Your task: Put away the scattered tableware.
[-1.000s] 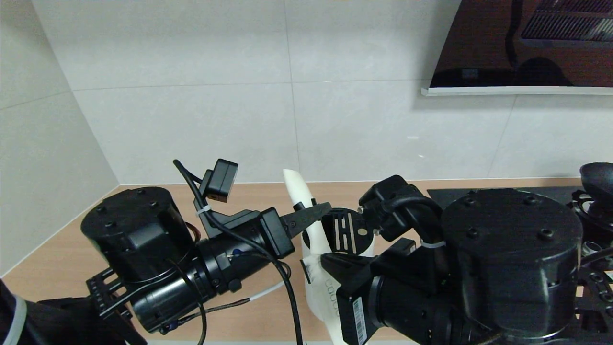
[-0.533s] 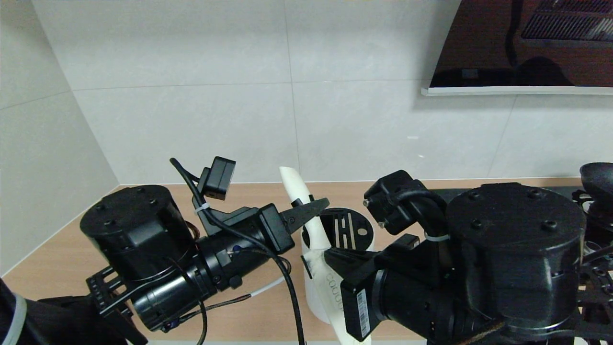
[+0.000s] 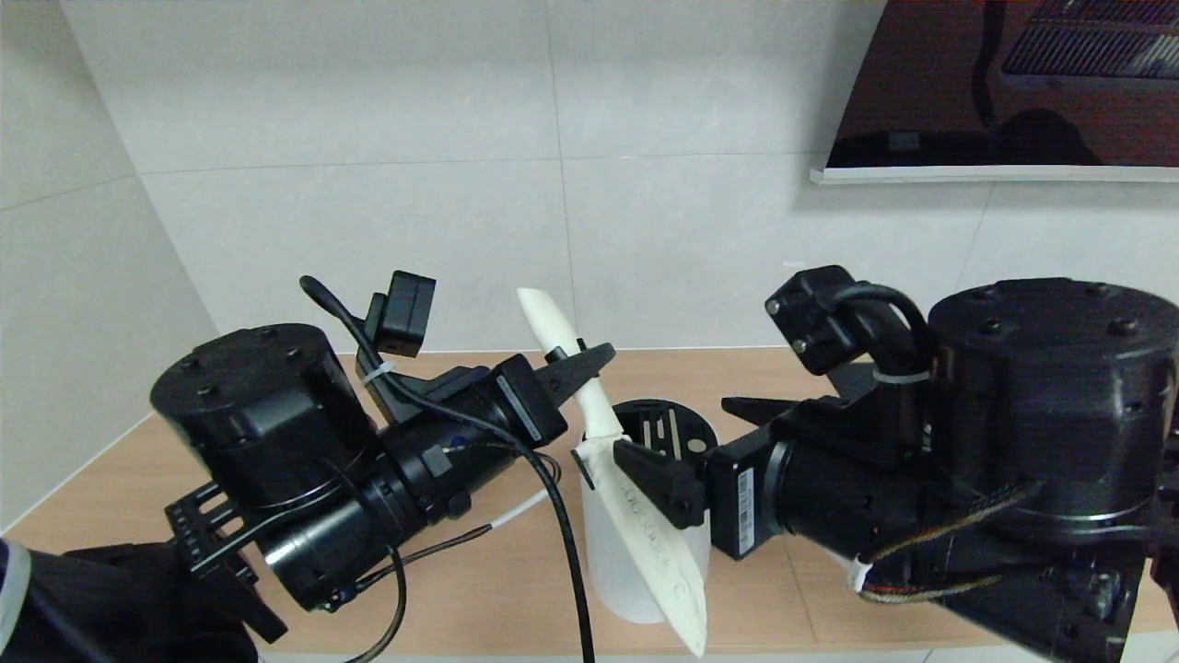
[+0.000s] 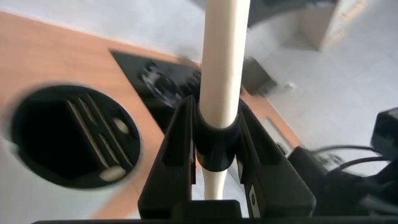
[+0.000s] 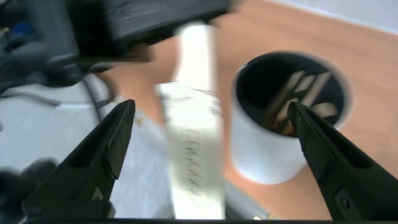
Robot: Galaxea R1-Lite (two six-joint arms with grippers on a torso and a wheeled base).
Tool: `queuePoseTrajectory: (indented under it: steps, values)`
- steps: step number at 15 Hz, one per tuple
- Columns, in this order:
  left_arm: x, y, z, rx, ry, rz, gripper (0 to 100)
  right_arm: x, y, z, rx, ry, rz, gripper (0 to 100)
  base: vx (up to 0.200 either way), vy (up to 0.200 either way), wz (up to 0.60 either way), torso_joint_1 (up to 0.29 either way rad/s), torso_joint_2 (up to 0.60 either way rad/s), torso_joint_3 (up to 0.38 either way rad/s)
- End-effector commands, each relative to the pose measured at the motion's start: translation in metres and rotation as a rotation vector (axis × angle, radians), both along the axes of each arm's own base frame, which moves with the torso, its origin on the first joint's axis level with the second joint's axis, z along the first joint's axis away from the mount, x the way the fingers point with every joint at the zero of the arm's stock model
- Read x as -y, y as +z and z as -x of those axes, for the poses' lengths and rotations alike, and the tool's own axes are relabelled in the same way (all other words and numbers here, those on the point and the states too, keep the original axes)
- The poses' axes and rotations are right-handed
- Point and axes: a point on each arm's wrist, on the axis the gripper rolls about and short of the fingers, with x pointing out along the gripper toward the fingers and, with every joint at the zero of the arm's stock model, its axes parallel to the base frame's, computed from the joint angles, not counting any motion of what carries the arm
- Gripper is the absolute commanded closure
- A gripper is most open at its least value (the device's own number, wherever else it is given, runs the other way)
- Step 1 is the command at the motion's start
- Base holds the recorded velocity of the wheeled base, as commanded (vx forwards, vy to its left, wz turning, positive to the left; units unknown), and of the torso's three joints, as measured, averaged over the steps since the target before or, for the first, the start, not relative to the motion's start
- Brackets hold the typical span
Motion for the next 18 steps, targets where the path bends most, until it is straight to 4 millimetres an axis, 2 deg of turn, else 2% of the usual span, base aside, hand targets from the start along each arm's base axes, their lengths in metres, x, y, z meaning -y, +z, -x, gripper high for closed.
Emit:
queuePoseTrajectory:
  steps: [1,3,7,10,11,13,15,18]
  values:
    - [0.002,0.013,-0.006,0.031,0.082,-0.023,100,0.012,0.011,-0.009,0.022,-0.050,-0.030,0,0.000,0.000,0.00,0.000,0.00,0.000]
    - [0.002,0.029,-0.011,0.038,0.210,-0.070,100,0.021,0.012,-0.021,0.026,-0.100,-0.035,0,0.000,0.000,0.00,0.000,0.00,0.000]
    - [-0.001,0.056,-0.014,0.104,0.358,-0.107,100,0.029,0.013,-0.034,0.029,-0.153,-0.035,0,0.000,0.000,0.00,0.000,0.00,0.000]
    - [0.006,0.058,-0.020,0.199,0.490,-0.283,100,0.033,0.015,-0.037,0.035,-0.170,-0.041,0,0.000,0.000,0.00,0.000,0.00,0.000]
    - [0.018,0.057,-0.018,0.215,0.535,-0.340,100,0.034,0.017,-0.037,0.037,-0.173,-0.045,0,0.000,0.000,0.00,0.000,0.00,0.000]
    - [0.036,0.050,-0.015,0.234,0.554,-0.357,100,0.037,0.019,-0.040,0.042,-0.185,-0.048,0,0.000,0.000,0.00,0.000,0.00,0.000]
    - [0.046,0.038,-0.022,0.277,0.575,-0.356,100,0.037,0.019,-0.040,0.043,-0.186,-0.048,0,0.000,0.000,0.00,0.000,0.00,0.000]
    - [0.053,0.025,-0.029,0.312,0.621,-0.379,100,0.037,0.019,-0.040,0.043,-0.186,-0.048,0,0.000,0.000,0.00,0.000,0.00,0.000]
